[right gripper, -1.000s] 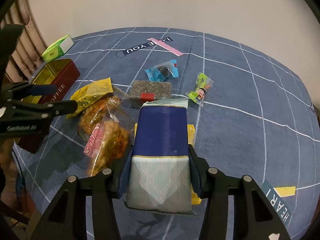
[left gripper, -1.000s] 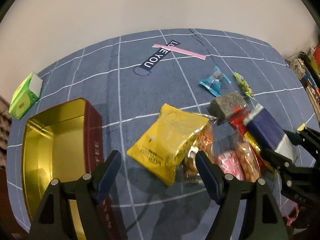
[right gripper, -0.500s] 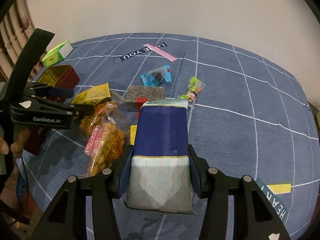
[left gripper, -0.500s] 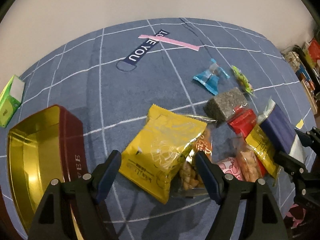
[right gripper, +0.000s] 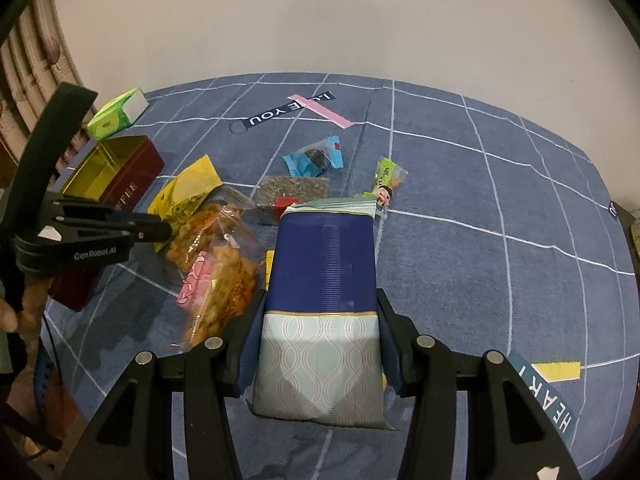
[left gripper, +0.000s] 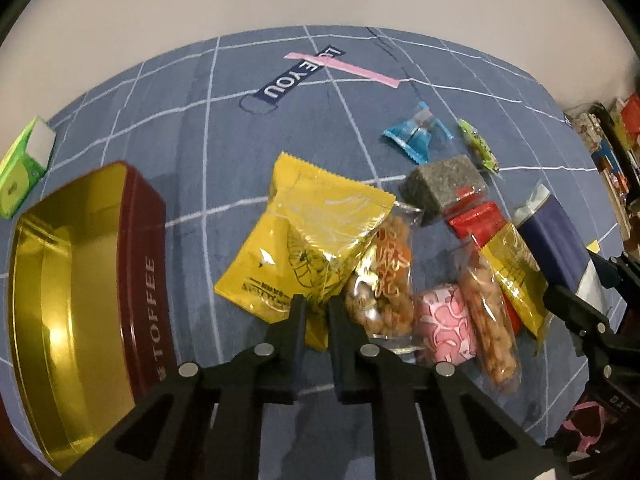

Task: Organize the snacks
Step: 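Grasp the yellow snack bag with the left tool while the right tool holds the navy packet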

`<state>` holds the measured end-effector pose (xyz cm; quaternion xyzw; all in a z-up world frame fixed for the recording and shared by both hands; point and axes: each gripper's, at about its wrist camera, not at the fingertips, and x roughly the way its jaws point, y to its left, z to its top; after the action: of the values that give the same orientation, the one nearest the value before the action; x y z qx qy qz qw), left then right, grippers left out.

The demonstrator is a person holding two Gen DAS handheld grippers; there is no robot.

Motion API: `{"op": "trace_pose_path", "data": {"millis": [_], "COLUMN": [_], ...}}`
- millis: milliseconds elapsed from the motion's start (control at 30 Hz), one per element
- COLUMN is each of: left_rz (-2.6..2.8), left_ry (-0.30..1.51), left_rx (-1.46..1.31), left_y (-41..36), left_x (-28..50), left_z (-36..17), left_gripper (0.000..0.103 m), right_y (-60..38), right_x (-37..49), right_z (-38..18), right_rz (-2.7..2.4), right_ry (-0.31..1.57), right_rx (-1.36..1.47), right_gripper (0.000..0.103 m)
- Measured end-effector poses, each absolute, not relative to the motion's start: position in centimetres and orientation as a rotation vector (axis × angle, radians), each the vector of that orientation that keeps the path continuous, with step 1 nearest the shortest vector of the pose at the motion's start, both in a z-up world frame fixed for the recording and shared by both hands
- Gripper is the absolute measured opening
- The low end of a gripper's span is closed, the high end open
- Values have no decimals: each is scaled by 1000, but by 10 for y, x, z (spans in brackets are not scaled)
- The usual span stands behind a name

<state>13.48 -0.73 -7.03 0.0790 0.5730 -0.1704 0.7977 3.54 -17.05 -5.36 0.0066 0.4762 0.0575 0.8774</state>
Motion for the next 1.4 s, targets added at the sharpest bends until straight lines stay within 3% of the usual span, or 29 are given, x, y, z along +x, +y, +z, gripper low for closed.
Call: {"op": "trace_pose_path", "data": {"millis": [200,867,900,933,1033,1200,1400], "left_rz": [-363,-425,-423,-429,-430,-446,-441], "left_ry": [1213,1266,1259,1254,1198,1148,1164], "left_rx": [151,147,143,141,134,150,165], "left_y": [-3,-25,-24,-23,-17,-11,-9], "left_x": [122,66,65,64,61,63,77], "left_z": [-62,-67,-65,-64,-55,-44,-59], "left_gripper": [4,4,5,12,43,52,52], "right_y": [-171,-174,-174,-174,-174,-174,-174], "right_x": [33,32,32,31,31,31,30], "right_z": [-52,-52,-52,-52,-52,-53,-54], "right_rz": [121,125,125,125,122,124,125], "right_ry": [985,985,985,985,983,987,991], "right_rx": [17,38,38,38,38,40,40], "right_gripper": [47,47,47,47,47,47,47]}}
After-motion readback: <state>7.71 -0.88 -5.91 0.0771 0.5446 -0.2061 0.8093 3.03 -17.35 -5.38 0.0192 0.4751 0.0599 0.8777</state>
